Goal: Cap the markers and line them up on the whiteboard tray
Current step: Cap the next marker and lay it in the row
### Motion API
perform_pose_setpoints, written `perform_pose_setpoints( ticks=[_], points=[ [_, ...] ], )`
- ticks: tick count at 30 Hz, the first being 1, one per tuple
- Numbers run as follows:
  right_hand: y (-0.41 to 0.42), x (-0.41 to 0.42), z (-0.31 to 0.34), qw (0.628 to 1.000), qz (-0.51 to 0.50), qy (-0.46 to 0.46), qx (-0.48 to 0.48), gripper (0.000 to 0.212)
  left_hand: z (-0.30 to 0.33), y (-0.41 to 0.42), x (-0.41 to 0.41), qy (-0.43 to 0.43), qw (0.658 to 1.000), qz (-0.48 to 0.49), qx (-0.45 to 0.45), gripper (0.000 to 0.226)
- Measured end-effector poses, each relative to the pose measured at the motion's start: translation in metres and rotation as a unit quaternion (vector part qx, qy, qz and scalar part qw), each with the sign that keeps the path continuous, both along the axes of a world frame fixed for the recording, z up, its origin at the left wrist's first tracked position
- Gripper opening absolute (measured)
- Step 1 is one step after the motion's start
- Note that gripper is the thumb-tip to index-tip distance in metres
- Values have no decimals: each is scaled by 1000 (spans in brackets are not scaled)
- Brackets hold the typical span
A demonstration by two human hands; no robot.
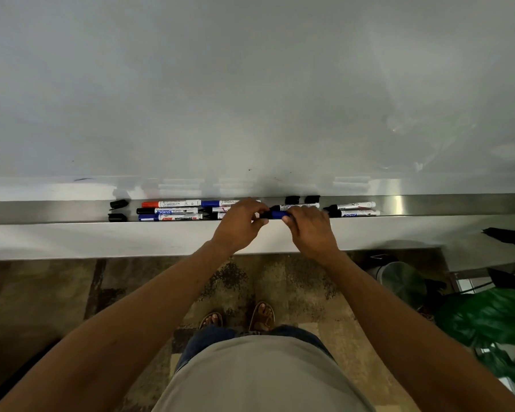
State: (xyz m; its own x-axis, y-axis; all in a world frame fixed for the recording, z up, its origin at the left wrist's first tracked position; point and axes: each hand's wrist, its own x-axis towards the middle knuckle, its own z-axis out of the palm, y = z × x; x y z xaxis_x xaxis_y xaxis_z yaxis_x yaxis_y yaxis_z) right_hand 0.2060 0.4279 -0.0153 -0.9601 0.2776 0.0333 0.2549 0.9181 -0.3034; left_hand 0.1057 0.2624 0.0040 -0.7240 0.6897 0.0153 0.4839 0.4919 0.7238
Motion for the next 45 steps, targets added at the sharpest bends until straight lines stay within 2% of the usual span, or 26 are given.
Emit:
perform_pose_setpoints(
  ticks=[5,13,21,24,28,34,38,42,45],
  points=[
    [20,-2,-7,1000,5,14,26,22,-9,5,-7,73,992,5,-101,32],
    [26,-5,-15,998,44,37,17,22,-11,19,-7,148,977,-17,-151,29],
    [27,-4,-16,995,40,93,-24,20,-10,17,-16,117,985,-25,-125,19],
    [26,-7,-13,995,33,91,-23,25,-11,10,-19,108,988,-13,-105,18],
    [25,-13,-11,997,9,77,24,24,-10,6,-19,99,992,-4,-83,18],
    [23,-23,-3,996,-10,50,68,13,-6,4,-22,89,994,11,-68,19],
    [25,-21,-4,997,-36,41,64,17,-6,2,-22,83,995,12,-56,20],
    [29,-20,-6,998,-5,47,44,14,-7,2,-24,80,995,12,-55,20],
    [30,-22,-7,999,11,38,28,20,-7,1,-25,77,995,11,-56,20]
  ],
)
